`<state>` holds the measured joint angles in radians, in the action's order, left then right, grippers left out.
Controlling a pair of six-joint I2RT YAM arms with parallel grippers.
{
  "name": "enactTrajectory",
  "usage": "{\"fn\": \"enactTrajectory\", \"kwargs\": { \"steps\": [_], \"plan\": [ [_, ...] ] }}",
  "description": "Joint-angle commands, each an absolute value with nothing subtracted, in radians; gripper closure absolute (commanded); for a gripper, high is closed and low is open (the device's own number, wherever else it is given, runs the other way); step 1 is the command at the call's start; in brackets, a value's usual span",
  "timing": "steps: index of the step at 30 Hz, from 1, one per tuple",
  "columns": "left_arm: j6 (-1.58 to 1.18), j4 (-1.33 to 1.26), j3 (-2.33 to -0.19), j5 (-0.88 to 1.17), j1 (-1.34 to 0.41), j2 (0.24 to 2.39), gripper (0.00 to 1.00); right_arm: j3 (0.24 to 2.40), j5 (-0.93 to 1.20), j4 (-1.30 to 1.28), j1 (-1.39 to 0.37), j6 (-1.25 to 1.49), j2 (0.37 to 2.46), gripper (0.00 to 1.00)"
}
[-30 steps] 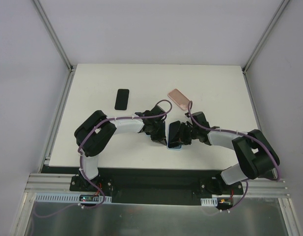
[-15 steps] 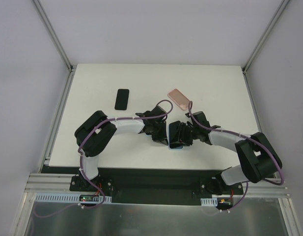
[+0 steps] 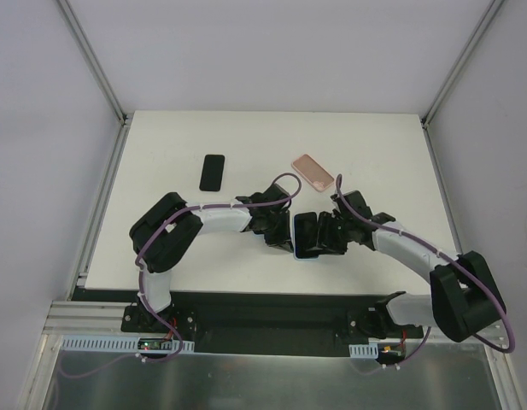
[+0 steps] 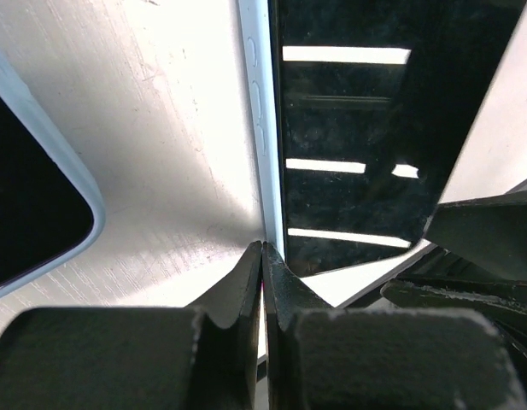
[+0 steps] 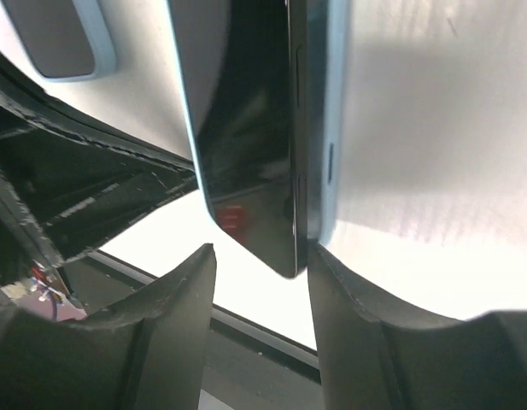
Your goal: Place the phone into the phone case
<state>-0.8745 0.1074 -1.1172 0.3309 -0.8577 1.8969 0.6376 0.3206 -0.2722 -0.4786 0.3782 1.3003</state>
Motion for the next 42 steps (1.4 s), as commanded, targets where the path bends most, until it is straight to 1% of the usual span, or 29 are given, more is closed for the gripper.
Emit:
{"fn": "enactTrajectory", "kwargs": {
  "steps": [1, 3, 4, 5, 6, 8, 9, 12, 13, 16, 18, 25, 29, 36, 42],
  "plan": [
    [-0.871, 0.086, -1.118, 0.316, -0.861, 1.832, 1.0, 0.687, 0.258, -0.409, -0.483, 0.341, 1.23, 0.51],
    [-0.867, 0.092, -1.12, 0.314, -0.854, 1.822, 1.0, 0.696, 0.233, -0.455, -0.485, 0.331, 1.212, 0.51],
    [-0.865, 0.094, -1.123, 0.311, -0.847, 1.819, 0.98, 0.713, 0.209, -0.471, -0.482, 0.324, 1.197, 0.51],
    [-0.862, 0.098, -1.124, 0.311, -0.844, 1.816, 0.95, 0.721, 0.195, -0.486, -0.482, 0.31, 1.193, 0.51],
    [-0.858, 0.101, -1.13, 0.31, -0.838, 1.81, 0.87, 0.732, 0.184, -0.509, -0.483, 0.299, 1.19, 0.51],
    [-0.851, 0.112, -1.146, 0.308, -0.824, 1.807, 0.79, 0.753, 0.161, -0.518, -0.479, 0.273, 1.19, 0.53],
    [-0.845, 0.118, -1.152, 0.311, -0.819, 1.809, 0.73, 0.758, 0.157, -0.517, -0.476, 0.262, 1.193, 0.59],
    [-0.83, 0.129, -1.18, 0.316, -0.81, 1.816, 0.68, 0.781, 0.146, -0.514, -0.462, 0.224, 1.229, 0.68],
    [-0.825, 0.132, -1.186, 0.314, -0.808, 1.818, 0.65, 0.788, 0.149, -0.511, -0.456, 0.213, 1.248, 0.69],
    [-0.812, 0.143, -1.204, 0.305, -0.807, 1.825, 0.6, 0.796, 0.173, -0.48, -0.436, 0.187, 1.287, 0.72],
    [-0.802, 0.141, -1.212, 0.295, -0.805, 1.836, 0.6, 0.801, 0.193, -0.457, -0.428, 0.172, 1.311, 0.75],
    [-0.796, 0.143, -1.232, 0.299, -0.799, 1.885, 0.59, 0.792, 0.291, -0.376, -0.411, 0.149, 1.402, 0.79],
    [-0.793, 0.144, -1.241, 0.299, -0.799, 1.911, 0.59, 0.779, 0.295, -0.341, -0.41, 0.149, 1.445, 0.83],
    [-0.782, 0.144, -1.243, 0.301, -0.801, 1.942, 0.59, 0.732, 0.288, -0.275, -0.41, 0.164, 1.515, 0.94],
    [-0.779, 0.144, -1.247, 0.304, -0.801, 1.962, 0.6, 0.689, 0.316, -0.21, -0.41, 0.198, 1.549, 0.95]
  ]
}}
